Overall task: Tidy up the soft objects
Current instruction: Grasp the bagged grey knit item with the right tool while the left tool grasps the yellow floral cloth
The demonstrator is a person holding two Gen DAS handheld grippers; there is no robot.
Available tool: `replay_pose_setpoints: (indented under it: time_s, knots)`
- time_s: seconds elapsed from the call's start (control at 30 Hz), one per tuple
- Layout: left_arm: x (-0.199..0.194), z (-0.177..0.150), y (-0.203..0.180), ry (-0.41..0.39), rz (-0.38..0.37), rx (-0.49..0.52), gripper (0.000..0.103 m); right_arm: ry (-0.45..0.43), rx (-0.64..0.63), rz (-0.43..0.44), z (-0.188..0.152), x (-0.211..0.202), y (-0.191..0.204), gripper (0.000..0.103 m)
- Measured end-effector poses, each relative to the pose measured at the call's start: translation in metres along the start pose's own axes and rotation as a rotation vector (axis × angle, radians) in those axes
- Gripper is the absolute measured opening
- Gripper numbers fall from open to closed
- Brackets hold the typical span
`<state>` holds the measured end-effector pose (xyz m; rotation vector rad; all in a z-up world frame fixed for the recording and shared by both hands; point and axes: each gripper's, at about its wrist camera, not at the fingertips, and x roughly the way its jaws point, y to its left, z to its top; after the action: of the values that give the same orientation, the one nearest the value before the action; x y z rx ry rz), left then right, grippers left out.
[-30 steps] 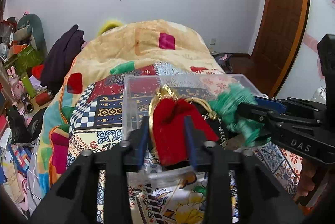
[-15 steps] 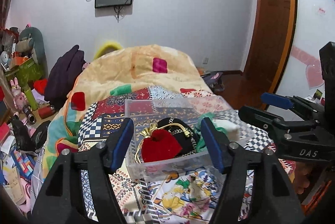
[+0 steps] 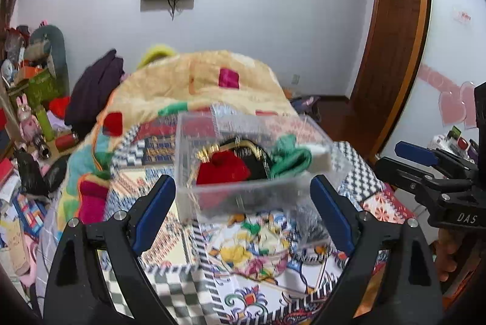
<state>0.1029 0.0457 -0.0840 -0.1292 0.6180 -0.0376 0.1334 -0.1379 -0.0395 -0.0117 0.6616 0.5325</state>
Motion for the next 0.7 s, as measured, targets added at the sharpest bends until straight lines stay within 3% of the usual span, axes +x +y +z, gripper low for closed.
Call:
replay_pose_setpoints:
  time_s: [0.27,0.4,0.6,0.7]
  knots:
    - [0.050,-0.034,0.005,0.157,-0.010,-0.044,0.090,0.125,0.049,0.034,-0.025,0.037,-0.007,0.083]
    - [0.069,-0.048,0.010,0.216,-0.007,-0.059,0.083,0.182,0.057,0.071,-0.037,0.054,-0.006,0.083]
    - [0.086,-0.063,0.013,0.279,-0.024,-0.071,0.063,0.269,0.057,0.124,-0.052,0.073,-0.002,0.059]
    - [0.088,-0.065,0.013,0.278,-0.038,-0.069,0.056,0.292,0.063,0.145,-0.055,0.079,-0.001,0.041]
